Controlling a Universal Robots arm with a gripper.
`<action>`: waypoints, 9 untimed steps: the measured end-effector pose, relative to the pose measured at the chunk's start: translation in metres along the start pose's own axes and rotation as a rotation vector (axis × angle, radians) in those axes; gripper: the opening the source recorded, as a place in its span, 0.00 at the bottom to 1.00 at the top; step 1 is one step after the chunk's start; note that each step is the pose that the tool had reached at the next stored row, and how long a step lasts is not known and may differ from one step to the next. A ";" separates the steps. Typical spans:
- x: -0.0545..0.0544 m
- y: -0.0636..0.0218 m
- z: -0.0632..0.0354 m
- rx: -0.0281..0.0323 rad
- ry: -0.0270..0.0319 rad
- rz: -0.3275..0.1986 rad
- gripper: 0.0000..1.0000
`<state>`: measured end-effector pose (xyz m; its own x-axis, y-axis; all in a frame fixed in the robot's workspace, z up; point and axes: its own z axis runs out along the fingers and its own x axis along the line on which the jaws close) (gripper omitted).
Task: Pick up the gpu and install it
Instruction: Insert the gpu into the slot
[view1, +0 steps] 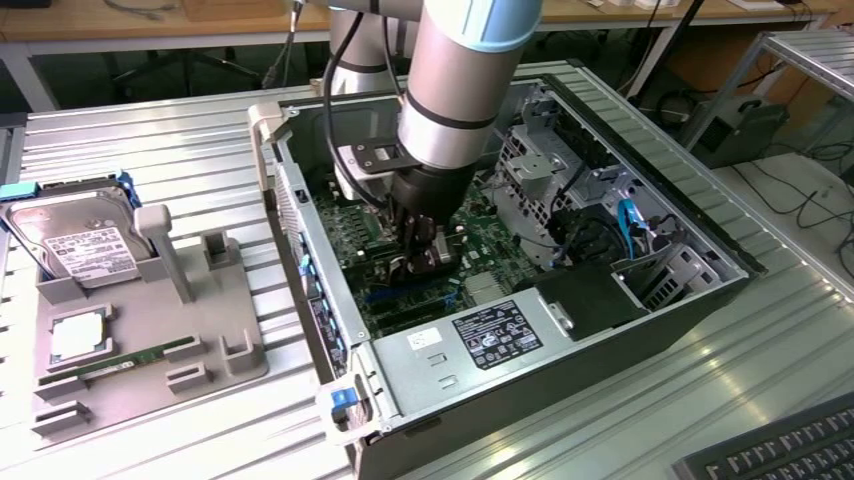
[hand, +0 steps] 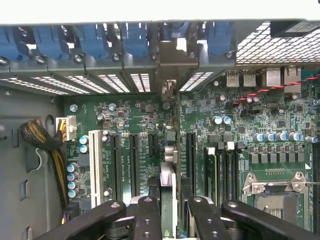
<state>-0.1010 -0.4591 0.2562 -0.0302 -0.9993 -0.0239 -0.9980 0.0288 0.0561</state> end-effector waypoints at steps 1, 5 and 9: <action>0.000 0.0000 0.0003 -0.0009 -0.0006 0.000 0.26; 0.000 0.0001 0.0011 -0.0092 -0.0035 -0.001 0.26; 0.001 0.0000 0.0016 -0.0097 -0.0037 -0.001 0.26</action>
<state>-0.1011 -0.4596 0.2547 -0.0292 -0.9992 -0.0277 -0.9975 0.0274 0.0658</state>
